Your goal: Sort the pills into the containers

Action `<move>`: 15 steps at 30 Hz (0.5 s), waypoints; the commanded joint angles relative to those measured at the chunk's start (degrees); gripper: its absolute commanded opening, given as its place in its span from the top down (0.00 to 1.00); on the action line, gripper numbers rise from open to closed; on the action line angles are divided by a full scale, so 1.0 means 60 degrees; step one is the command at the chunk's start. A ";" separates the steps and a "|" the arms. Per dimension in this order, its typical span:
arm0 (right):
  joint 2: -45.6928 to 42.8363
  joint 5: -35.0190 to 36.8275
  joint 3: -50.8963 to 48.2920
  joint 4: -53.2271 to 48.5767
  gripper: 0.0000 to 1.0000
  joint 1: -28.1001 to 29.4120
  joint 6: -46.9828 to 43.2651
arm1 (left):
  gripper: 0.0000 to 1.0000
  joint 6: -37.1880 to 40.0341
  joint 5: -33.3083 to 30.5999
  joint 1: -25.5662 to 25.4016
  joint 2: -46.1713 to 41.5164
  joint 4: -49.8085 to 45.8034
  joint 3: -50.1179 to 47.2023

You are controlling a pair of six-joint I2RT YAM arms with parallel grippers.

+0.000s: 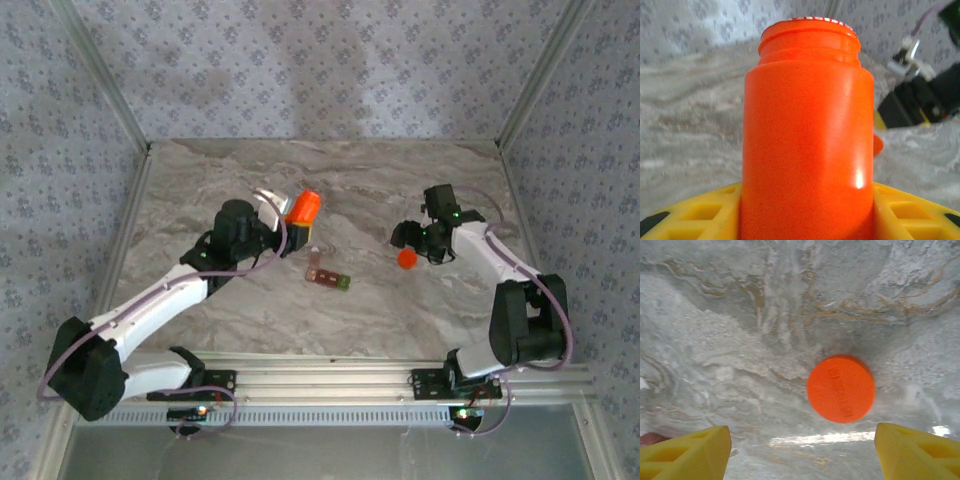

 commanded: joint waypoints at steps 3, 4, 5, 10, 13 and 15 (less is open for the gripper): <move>0.0869 0.0494 0.0791 -0.1134 0.20 -0.0023 -0.1252 | 1.00 0.0636 -0.0136 -0.0079 0.0691 0.0723 0.1381; 0.0995 0.0632 0.0887 -0.1087 0.20 -0.0012 -0.1323 | 1.00 0.0692 -0.0154 -0.0114 0.0800 0.0745 0.1523; 0.1148 0.0753 0.0983 -0.1098 0.20 -0.0002 -0.1342 | 1.00 0.0739 -0.0162 -0.0127 0.0924 0.0768 0.1725; 0.1881 0.1031 0.1416 -0.1237 0.21 0.0191 -0.1556 | 1.00 0.0882 -0.0177 -0.0246 0.1454 0.0705 0.2434; 0.2283 0.1116 0.1657 -0.1263 0.22 0.0312 -0.1670 | 1.00 0.1050 -0.0191 -0.0311 0.1662 0.0548 0.2750; 0.2554 0.1136 0.1799 -0.1269 0.22 0.0385 -0.1729 | 1.00 0.1100 -0.0177 -0.0345 0.1767 0.0503 0.2893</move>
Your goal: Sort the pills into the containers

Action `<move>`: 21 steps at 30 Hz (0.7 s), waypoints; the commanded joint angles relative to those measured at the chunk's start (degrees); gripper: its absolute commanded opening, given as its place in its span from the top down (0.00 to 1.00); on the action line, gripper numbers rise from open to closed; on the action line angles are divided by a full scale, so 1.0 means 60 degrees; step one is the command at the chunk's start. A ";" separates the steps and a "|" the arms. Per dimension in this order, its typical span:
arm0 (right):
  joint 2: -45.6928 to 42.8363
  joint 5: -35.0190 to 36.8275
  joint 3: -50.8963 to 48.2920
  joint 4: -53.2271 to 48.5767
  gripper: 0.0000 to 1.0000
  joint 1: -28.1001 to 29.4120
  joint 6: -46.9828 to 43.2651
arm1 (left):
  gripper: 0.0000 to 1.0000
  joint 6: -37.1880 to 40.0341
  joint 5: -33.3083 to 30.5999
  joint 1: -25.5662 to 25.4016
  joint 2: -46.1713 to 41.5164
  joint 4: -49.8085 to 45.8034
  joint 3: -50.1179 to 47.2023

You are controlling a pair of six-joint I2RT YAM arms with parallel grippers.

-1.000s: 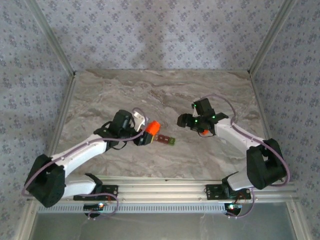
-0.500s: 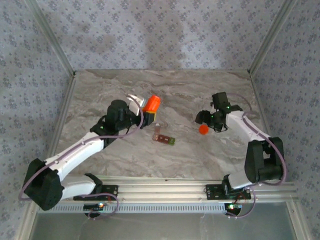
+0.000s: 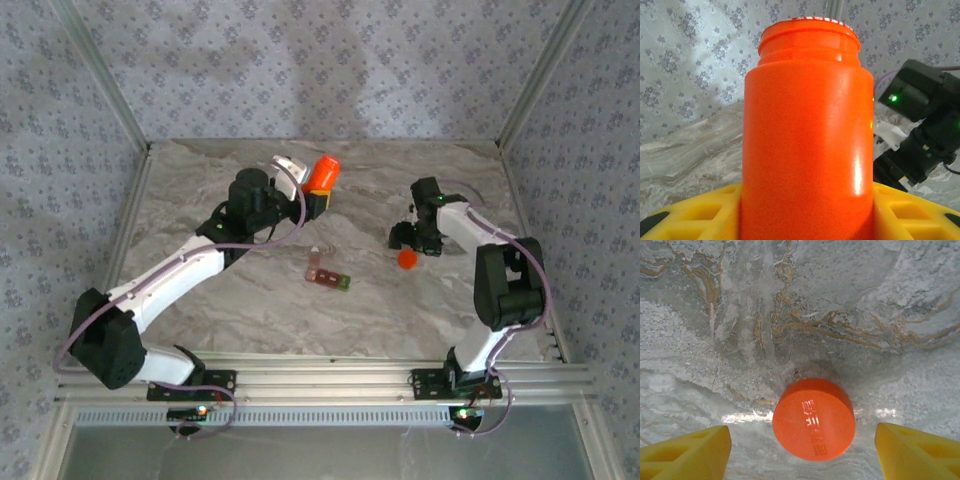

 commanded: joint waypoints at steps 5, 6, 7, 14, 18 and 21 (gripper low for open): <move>0.0803 0.0222 0.0707 -0.0381 0.24 0.0203 -0.0385 | 1.00 0.0356 0.0056 -0.0097 0.0254 0.0110 0.0665; 0.0874 0.0217 0.0708 -0.0382 0.25 0.0210 -0.0385 | 1.00 0.0356 0.0061 -0.0105 0.0278 0.0109 0.0693; 0.0924 0.0207 0.0697 -0.0392 0.25 0.0217 -0.0389 | 1.00 0.0352 0.0071 -0.0097 0.0305 0.0097 0.0697; 0.1091 0.0110 0.0503 -0.0342 0.27 0.0231 -0.0391 | 1.00 0.0311 0.0119 -0.0115 0.0466 0.0138 0.0804; 0.1083 0.0125 0.0152 -0.0322 0.27 0.0235 -0.0374 | 1.00 0.0271 0.0191 -0.0113 0.0577 0.0138 0.0900; 0.0998 0.0170 0.0093 -0.0314 0.24 0.0246 -0.0378 | 1.00 0.0260 0.0259 -0.0110 0.0648 0.0136 0.0957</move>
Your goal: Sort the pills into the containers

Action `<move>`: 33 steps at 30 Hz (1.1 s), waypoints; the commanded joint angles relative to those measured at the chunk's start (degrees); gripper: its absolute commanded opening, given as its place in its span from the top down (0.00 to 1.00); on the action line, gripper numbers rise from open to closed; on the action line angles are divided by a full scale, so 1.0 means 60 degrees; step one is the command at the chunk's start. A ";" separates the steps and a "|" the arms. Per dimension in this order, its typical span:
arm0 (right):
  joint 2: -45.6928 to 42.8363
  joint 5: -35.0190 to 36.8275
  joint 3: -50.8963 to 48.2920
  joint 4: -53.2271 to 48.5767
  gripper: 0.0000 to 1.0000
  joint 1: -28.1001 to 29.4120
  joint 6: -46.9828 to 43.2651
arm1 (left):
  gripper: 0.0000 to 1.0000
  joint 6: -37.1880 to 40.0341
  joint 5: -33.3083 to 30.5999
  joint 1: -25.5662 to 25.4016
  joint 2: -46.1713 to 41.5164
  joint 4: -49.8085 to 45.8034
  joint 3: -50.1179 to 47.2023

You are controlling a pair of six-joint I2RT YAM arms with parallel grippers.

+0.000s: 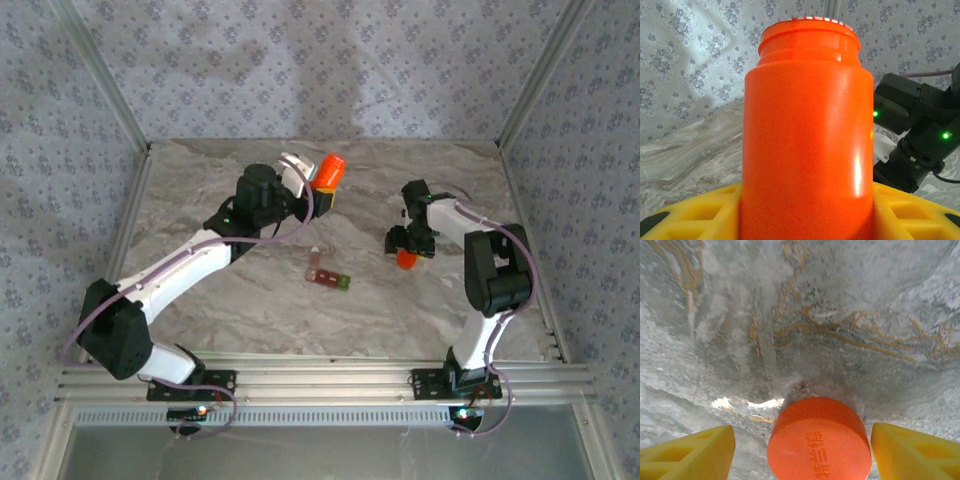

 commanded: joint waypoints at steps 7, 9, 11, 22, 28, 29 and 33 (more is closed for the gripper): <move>0.0049 0.0236 -0.0192 -0.0178 0.26 0.0083 -0.0185 | 1.00 0.0025 0.0320 -0.0048 0.0187 0.0258 0.0513; 0.0063 0.0234 -0.0238 -0.0125 0.28 0.0097 -0.0185 | 1.00 0.0025 0.0318 -0.0058 0.0188 0.0258 0.0489; 0.0091 0.0254 -0.0296 -0.0105 0.29 0.0115 -0.0192 | 1.00 0.0025 0.0316 -0.0050 0.0193 0.0258 0.0475; 0.0156 0.0102 -0.0305 -0.0238 0.49 0.0224 -0.0258 | 1.00 -0.0056 0.0273 -0.0054 0.0188 0.0317 0.0357; -0.0379 -0.0372 0.0103 -0.0493 0.60 0.0099 -0.0131 | 1.00 0.0045 0.0287 -0.0049 0.0259 0.0422 0.0261; -0.0483 -0.0523 0.0400 -0.0571 0.60 0.0070 -0.0091 | 1.00 0.0074 0.0309 -0.0057 0.0279 0.0458 0.0253; -0.0911 -0.1329 0.1356 -0.0991 0.61 -0.0163 0.0160 | 1.00 0.0249 0.0424 -0.0051 0.0480 0.0512 0.0304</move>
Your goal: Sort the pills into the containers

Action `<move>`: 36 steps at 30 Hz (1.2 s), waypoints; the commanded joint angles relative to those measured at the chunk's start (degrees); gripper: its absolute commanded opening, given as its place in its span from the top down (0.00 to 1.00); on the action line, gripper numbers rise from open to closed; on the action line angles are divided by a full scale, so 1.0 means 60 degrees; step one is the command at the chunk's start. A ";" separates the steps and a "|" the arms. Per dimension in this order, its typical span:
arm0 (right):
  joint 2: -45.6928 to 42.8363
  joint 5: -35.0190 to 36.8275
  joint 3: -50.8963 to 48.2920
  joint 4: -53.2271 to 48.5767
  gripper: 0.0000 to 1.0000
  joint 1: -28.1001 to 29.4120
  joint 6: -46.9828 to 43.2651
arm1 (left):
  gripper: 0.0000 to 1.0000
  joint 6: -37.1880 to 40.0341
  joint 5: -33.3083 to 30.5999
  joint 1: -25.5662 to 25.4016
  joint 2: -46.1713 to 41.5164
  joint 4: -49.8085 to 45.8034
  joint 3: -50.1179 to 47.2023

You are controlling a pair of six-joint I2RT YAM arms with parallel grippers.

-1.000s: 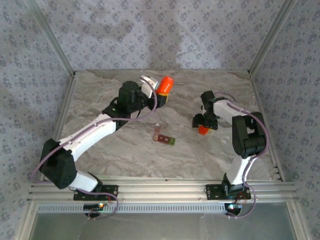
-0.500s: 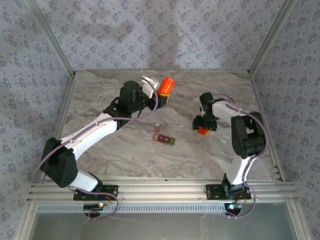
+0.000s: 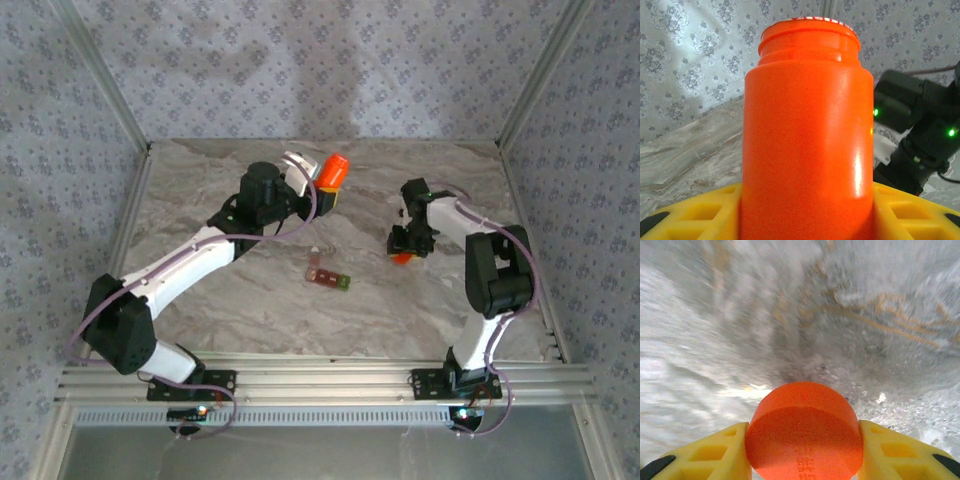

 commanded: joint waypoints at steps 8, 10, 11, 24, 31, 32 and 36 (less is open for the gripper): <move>-0.0709 -0.2784 0.3406 -0.1386 0.61 -0.0875 0.0841 | 1.00 0.0555 0.0505 -0.0055 0.0742 0.0504 0.0407; -0.0550 -0.3137 0.4106 -0.1683 0.61 -0.0992 0.0920 | 1.00 0.0631 0.0589 -0.0053 0.0876 0.0519 0.0462; -0.0481 -0.3254 0.4382 -0.1829 0.61 -0.1015 0.0919 | 1.00 0.0637 0.0592 -0.0046 0.0925 0.0499 0.0481; 0.0130 -0.5056 0.6450 -0.2346 0.61 -0.1199 0.1259 | 1.00 0.0972 0.0569 -0.0117 0.1769 0.0310 0.1301; 0.0252 -0.5453 0.6788 -0.2119 0.61 -0.1320 0.1473 | 1.00 0.1139 0.0538 -0.0134 0.1838 0.0316 0.1101; 0.0294 -0.5483 0.6865 -0.2131 0.61 -0.1322 0.1461 | 1.00 0.1185 0.0551 -0.0130 0.1859 0.0349 0.1072; 0.0572 -0.5596 0.7140 -0.2063 0.61 -0.1295 0.1284 | 1.00 0.1423 0.0740 -0.0045 0.2002 0.0776 0.0907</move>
